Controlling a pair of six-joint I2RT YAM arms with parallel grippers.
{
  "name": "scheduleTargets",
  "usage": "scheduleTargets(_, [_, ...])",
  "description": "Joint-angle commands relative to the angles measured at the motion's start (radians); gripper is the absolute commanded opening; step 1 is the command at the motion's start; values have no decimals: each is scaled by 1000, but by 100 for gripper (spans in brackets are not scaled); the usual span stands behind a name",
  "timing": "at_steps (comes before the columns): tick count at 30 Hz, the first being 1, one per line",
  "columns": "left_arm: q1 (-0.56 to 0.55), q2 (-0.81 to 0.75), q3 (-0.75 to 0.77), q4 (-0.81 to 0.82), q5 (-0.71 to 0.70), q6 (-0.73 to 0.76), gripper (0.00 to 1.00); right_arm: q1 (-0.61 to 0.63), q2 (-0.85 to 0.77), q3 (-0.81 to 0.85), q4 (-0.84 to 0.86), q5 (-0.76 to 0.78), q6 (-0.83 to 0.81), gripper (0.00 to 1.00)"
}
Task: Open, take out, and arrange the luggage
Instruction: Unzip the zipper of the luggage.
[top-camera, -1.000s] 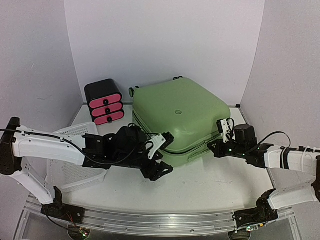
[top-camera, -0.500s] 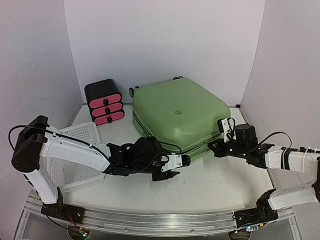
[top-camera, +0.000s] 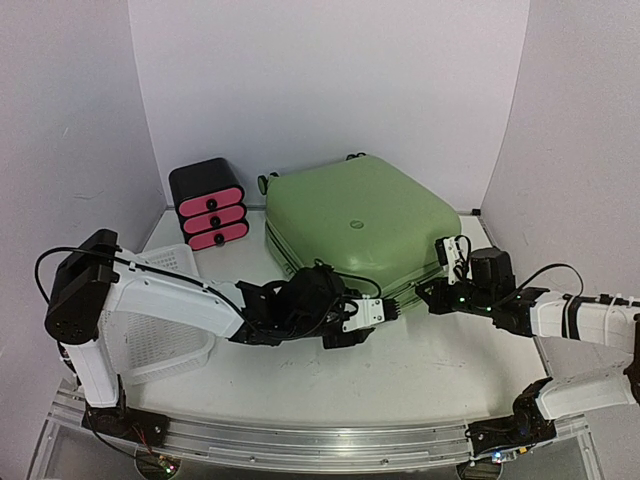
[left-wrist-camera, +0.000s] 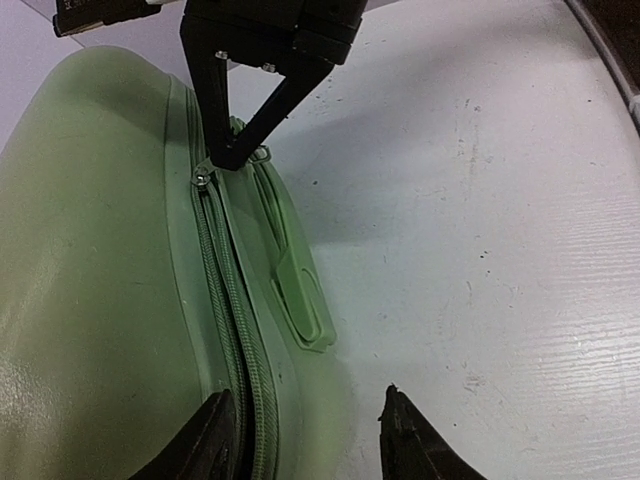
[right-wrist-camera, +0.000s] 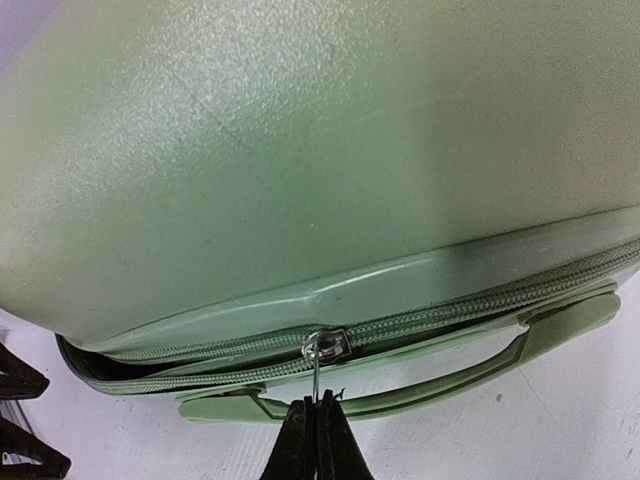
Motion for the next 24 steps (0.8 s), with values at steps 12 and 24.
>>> scheduleTargets(12, [33,129,180,-89,-131,-71,45,9,-58,7,108,-95,12,0])
scheduleTargets(24, [39,137,242,-234,-190,-131,10,9,31,0,110,-123,14,15])
